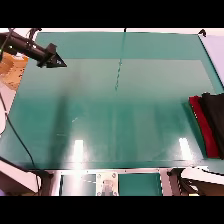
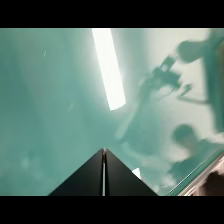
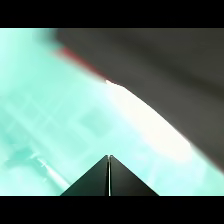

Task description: Fold the shirts.

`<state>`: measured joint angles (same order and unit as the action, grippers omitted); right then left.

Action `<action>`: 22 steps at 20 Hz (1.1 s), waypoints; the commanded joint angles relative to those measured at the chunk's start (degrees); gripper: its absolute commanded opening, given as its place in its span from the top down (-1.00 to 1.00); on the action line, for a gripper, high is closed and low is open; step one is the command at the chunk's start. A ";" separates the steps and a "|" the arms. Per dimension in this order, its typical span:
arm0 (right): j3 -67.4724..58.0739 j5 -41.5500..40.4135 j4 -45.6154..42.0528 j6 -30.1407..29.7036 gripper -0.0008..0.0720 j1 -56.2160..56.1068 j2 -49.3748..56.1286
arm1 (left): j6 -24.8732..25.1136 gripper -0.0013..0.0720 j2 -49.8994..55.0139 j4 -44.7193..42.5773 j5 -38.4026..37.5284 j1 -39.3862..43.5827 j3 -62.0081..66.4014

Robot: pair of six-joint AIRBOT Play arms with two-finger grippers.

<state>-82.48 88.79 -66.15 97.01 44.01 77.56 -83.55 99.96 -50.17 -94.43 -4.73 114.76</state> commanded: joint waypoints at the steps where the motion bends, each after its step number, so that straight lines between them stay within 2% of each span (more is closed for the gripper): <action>1: 7.91 -9.64 4.63 -6.43 0.94 -13.44 -5.55 | -1.97 0.91 -9.22 -14.60 -1.11 4.33 -8.00; 5: 30.49 -22.49 4.63 -8.83 0.94 -28.48 -17.35 | -5.25 0.91 -23.47 -17.97 7.50 12.20 -32.35; 8: 38.47 -28.35 4.61 -10.27 0.94 -34.42 -20.26 | -8.68 0.91 -30.32 -18.01 13.77 16.09 -45.55; 10: 38.51 -28.30 5.18 -12.02 0.94 -34.93 -20.22 | -9.44 0.91 -31.08 -18.01 13.20 16.46 -46.71; 22: 38.56 -28.30 6.14 -12.02 0.94 -34.88 -20.20 | -9.42 0.91 -31.32 -17.94 12.98 16.44 -46.60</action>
